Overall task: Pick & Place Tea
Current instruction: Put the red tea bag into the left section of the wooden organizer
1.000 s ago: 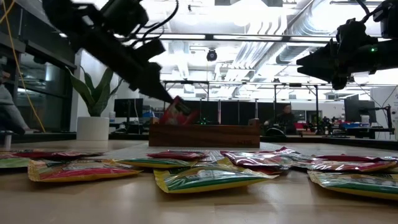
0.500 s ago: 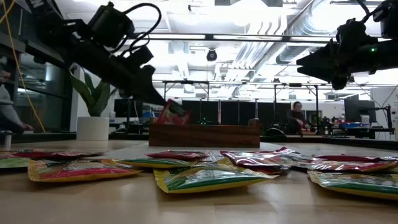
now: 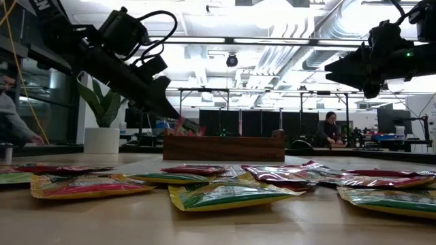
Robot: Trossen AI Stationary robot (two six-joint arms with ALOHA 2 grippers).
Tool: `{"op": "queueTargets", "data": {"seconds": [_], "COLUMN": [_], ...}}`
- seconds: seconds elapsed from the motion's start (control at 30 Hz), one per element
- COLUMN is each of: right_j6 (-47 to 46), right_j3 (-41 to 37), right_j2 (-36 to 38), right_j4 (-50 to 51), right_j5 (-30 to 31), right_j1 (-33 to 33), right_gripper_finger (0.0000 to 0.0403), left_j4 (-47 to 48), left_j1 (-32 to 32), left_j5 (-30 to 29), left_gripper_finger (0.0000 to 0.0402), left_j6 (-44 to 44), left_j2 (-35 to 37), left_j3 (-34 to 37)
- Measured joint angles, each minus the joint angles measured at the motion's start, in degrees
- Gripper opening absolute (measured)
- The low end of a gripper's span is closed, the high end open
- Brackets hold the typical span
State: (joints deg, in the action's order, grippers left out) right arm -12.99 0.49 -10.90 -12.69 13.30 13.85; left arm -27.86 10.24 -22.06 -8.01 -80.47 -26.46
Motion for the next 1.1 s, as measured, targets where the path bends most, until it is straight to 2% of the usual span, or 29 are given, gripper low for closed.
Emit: {"op": "queueTargets", "data": {"seconds": [0.37, 0.53, 0.67, 0.8, 0.9, 1.0, 1.1], "right_j6": [0.0, 0.0, 0.0, 0.0, 0.0, 0.0, -0.01], "right_j3": [0.0, 0.0, 0.0, 0.0, 0.0, 0.0, 0.0], "right_j2": [-0.01, -0.01, -0.02, -0.02, 0.0, 0.0, 0.0], "right_j4": [0.0, 0.0, 0.0, -0.01, 0.02, 0.01, -0.02], "right_j5": [0.02, 0.0, 0.01, 0.0, 0.0, 0.01, 0.0], "right_j1": [0.0, -0.02, -0.01, -0.01, 0.0, -0.01, -0.02], "right_gripper_finger": [0.0165, 0.0165, 0.0165, 0.0165, 0.0165, 0.0165, 0.0165], "left_j4": [0.64, 4.53, 13.77, 24.71, 33.09, 40.74, 48.53], "left_j1": [-0.11, -1.54, -2.91, -2.75, -2.75, -2.75, -2.78], "left_j5": [-8.4, -4.94, -1.42, 5.36, 11.2, 19.84, 31.71], "left_gripper_finger": [0.0023, 0.0036, 0.0037, 0.0043, 0.0065, 0.01, 0.0138], "left_j6": [1.88, 3.17, 2.76, 0.21, -3.26, -5.0, -6.93], "left_j2": [1.18, 7.45, 12.25, 15.19, 15.77, 15.9, 15.76], "left_j3": [0.02, -0.17, -2.06, -5.6, -8.76, -12.14, -14.69]}}
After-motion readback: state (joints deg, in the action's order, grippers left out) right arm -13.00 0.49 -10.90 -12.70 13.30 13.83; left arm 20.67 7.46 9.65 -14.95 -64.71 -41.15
